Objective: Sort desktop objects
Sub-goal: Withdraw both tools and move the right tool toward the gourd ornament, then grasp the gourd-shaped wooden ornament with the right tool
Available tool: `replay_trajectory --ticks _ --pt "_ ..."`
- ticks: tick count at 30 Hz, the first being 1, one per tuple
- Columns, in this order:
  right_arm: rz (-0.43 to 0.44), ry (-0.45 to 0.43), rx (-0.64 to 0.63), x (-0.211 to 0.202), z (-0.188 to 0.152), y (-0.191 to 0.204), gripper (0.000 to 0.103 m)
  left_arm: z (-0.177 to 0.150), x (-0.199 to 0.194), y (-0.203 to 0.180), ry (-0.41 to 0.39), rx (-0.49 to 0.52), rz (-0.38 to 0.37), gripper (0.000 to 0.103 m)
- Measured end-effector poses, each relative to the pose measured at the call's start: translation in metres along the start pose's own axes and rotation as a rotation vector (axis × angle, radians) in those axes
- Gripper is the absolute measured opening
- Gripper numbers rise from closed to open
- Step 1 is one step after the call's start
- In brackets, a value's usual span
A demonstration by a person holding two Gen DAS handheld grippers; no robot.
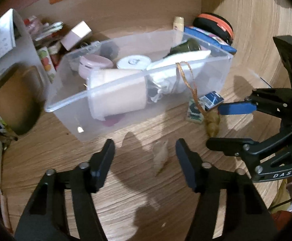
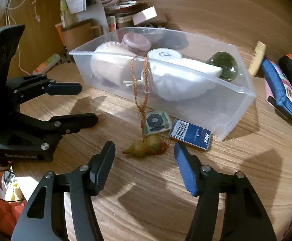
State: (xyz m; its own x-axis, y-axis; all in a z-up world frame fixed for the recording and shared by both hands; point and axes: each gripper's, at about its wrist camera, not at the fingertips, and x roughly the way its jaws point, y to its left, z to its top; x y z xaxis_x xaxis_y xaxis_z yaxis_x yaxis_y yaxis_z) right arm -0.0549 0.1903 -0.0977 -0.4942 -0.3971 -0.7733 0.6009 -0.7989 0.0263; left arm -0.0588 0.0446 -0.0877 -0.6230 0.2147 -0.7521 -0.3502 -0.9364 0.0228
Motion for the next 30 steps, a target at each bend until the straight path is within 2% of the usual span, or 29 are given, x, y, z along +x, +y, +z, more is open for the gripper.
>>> replay_trajectory --ticks 3,8,11,13,19,30 --pt "0.008 0.016 -0.012 0.004 0.001 0.001 0.052 0.001 0.01 0.003 0.055 -0.017 -0.019 0.052" --pt "0.018 0.008 -0.017 0.007 0.002 -0.001 0.048 0.0 0.009 0.006 0.054 -0.038 -0.019 0.049" --pt "0.027 0.005 -0.024 0.007 0.003 -0.001 0.04 -0.002 0.008 0.002 0.053 -0.02 -0.016 0.041" --pt "0.028 0.004 -0.032 0.007 0.002 0.0 0.039 -0.003 0.006 -0.002 0.05 -0.003 -0.021 0.032" --pt "0.031 -0.015 -0.029 0.004 -0.001 0.001 0.039 -0.004 0.005 -0.001 0.049 -0.005 -0.022 0.021" --pt "0.025 -0.128 -0.023 -0.035 0.008 0.003 0.039 -0.005 -0.014 0.011 -0.011 -0.071 -0.021 0.02"
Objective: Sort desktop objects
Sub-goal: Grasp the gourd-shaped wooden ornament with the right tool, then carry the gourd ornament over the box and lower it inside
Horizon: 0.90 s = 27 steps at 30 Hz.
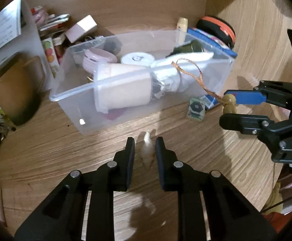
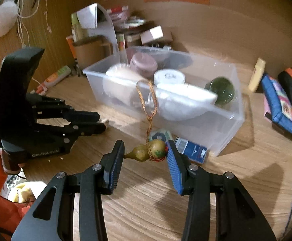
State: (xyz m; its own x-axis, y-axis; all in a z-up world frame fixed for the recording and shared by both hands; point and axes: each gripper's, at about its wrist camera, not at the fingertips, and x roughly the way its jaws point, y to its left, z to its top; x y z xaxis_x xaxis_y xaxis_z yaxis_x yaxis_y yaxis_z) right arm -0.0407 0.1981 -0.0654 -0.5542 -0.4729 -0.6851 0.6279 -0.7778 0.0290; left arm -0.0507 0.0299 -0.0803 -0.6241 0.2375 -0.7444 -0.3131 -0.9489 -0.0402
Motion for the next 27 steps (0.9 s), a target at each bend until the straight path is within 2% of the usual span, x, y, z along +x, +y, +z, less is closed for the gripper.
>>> replay_trajectory --ticks 8,13,21,24,27 --pt "-0.004 -0.057 0.024 -0.012 0.015 -0.004 0.039 0.002 -0.021 0.011 -0.055 -0.02 0.008 0.02" --pt "-0.003 -0.059 0.012 -0.012 0.016 -0.002 0.039 0.001 -0.019 0.005 -0.029 -0.004 -0.056 0.02" --pt "0.003 -0.055 0.008 -0.012 0.014 -0.004 0.039 0.004 0.019 -0.009 0.081 0.096 -0.023 0.021" --pt "0.0 -0.061 0.01 -0.012 0.014 -0.006 0.039 0.003 0.021 -0.016 0.077 0.126 -0.019 0.018" --pt "0.005 -0.076 0.02 -0.012 0.017 -0.009 0.039 0.004 0.022 -0.018 0.076 0.114 -0.021 0.017"
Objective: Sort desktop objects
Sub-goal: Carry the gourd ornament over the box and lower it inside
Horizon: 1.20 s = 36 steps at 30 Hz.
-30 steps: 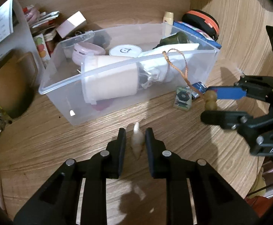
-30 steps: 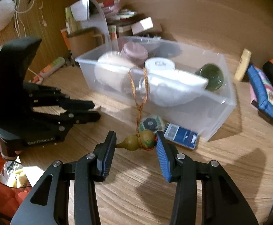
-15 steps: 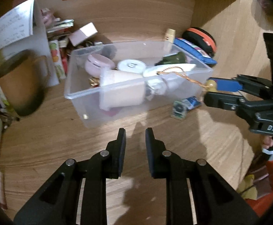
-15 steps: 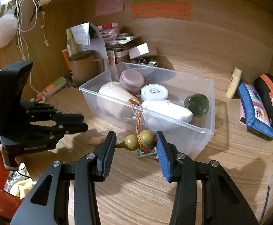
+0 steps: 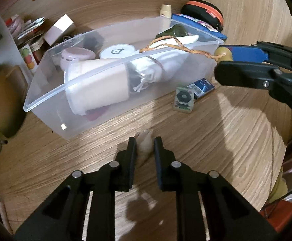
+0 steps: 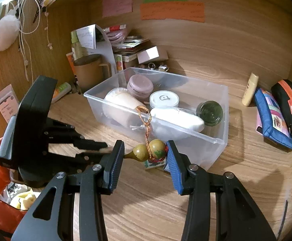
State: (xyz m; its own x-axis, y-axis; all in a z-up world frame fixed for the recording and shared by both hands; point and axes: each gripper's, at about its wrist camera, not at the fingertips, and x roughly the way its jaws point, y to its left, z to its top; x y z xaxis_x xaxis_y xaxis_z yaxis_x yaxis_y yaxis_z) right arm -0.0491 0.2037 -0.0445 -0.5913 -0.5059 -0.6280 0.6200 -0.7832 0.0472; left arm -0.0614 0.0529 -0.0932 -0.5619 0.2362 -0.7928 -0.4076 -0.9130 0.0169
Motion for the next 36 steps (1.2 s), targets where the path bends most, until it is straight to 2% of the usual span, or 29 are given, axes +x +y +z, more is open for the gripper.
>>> replay_trajectory --ticks 11,22,27,34,36 --pt "-0.002 -0.069 0.008 0.004 0.029 -0.01 0.039 0.011 -0.047 0.002 -0.145 -0.052 0.025 0.017" --pt "0.004 -0.115 0.022 0.017 0.059 -0.024 0.039 0.045 -0.071 0.021 -0.248 -0.074 0.052 0.017" --pt "0.001 -0.109 0.016 0.027 0.069 -0.031 0.039 0.065 -0.066 0.035 -0.264 -0.092 0.054 0.017" --pt "0.002 -0.063 0.026 0.051 0.071 -0.041 0.039 0.083 -0.044 0.051 -0.236 -0.127 0.04 0.017" --pt "0.014 -0.039 0.035 0.059 0.067 -0.044 0.039 0.085 -0.034 0.053 -0.226 -0.123 0.073 0.017"
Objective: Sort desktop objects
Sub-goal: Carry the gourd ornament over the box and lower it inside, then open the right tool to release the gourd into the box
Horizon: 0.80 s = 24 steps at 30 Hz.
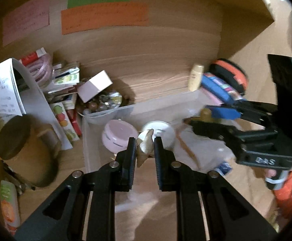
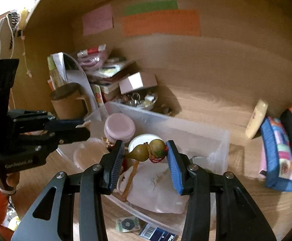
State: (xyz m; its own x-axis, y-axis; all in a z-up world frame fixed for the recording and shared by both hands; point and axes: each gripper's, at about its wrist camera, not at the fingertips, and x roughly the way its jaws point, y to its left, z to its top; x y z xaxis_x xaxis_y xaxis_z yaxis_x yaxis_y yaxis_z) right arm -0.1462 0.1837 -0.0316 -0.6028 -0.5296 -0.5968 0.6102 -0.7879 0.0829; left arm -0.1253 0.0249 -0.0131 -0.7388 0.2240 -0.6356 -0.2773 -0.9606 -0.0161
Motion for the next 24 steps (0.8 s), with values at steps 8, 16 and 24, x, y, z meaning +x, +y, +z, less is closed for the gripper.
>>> replay_trajectory --ticks 8,16,24 --pt "0.002 0.059 0.02 0.019 -0.008 -0.007 0.039 -0.001 0.032 0.007 0.052 -0.034 -0.035 0.017" --pt "-0.04 0.084 0.015 0.03 -0.013 -0.006 0.039 -0.006 0.041 0.01 0.078 -0.036 -0.047 0.017" --pt "-0.037 0.084 0.009 0.033 -0.014 -0.005 0.039 -0.008 0.041 0.02 0.085 -0.07 -0.048 0.018"
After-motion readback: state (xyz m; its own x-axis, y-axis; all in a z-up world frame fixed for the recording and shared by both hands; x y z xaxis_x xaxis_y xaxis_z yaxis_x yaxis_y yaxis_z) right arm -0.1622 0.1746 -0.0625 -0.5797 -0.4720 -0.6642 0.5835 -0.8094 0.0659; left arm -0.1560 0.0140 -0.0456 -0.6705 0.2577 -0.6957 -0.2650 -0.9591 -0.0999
